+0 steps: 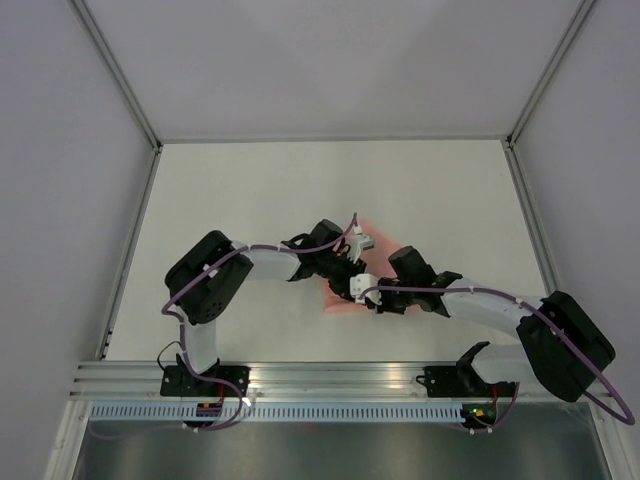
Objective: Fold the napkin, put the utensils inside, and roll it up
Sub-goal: Roll the napkin with the utensil
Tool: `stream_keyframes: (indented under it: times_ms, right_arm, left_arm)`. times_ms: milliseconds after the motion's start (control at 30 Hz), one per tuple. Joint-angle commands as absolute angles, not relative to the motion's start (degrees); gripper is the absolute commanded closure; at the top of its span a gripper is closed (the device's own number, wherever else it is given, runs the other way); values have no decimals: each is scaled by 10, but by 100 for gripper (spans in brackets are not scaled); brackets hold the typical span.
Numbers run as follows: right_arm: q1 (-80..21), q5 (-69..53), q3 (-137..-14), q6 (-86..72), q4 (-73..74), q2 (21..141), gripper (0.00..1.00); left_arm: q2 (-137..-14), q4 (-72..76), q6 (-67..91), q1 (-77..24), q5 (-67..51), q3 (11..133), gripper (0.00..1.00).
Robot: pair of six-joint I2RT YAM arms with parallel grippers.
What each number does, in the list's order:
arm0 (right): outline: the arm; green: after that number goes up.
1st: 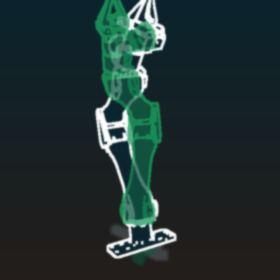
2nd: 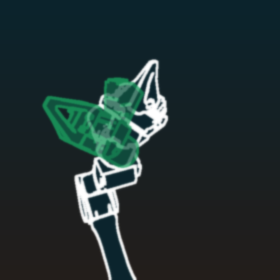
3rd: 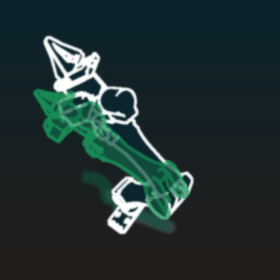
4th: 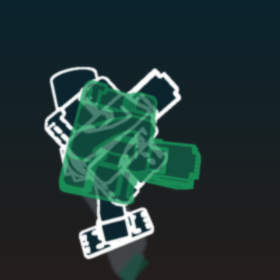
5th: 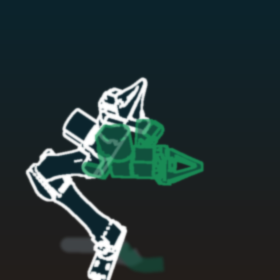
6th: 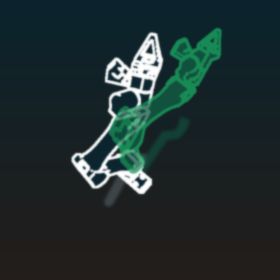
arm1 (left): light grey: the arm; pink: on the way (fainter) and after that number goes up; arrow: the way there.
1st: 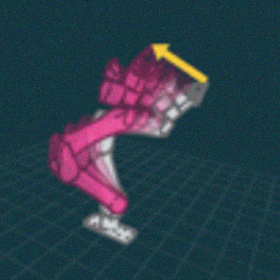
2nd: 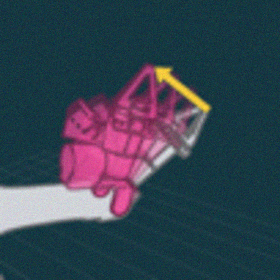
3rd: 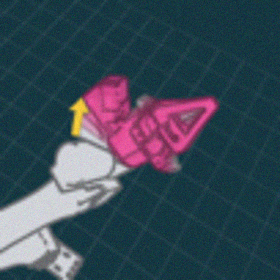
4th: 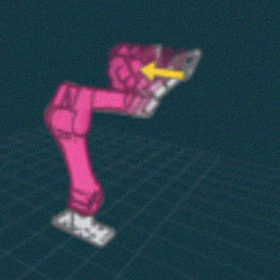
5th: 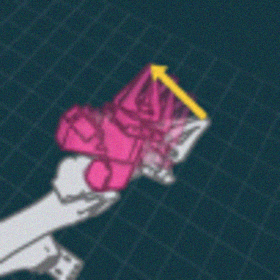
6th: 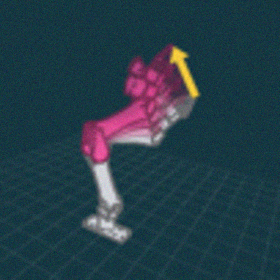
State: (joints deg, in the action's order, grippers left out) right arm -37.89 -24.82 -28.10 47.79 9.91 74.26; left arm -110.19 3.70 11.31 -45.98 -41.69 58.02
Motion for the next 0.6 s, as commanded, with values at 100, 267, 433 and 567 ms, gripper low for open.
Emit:
stream_keyframes:
  times_ms: [100, 267, 433, 567]
  right_arm:
    - [-358, -286, -291, 506, 205, 804, 100]
    - [-321, -322, -336, 539, 261, 847, 100]
    - [-287, -359, -391, 569, 329, 907, 100]
    - [-268, -380, -437, 596, 380, 956, 100]
  left_arm:
    - [-981, 186, 227, -381, -308, 494, 63]
    - [-883, 275, 233, -364, -191, 418, 75]
    - [-769, 343, 163, -398, -41, 317, 76]
    - [-724, 369, 91, -466, 59, 268, 68]
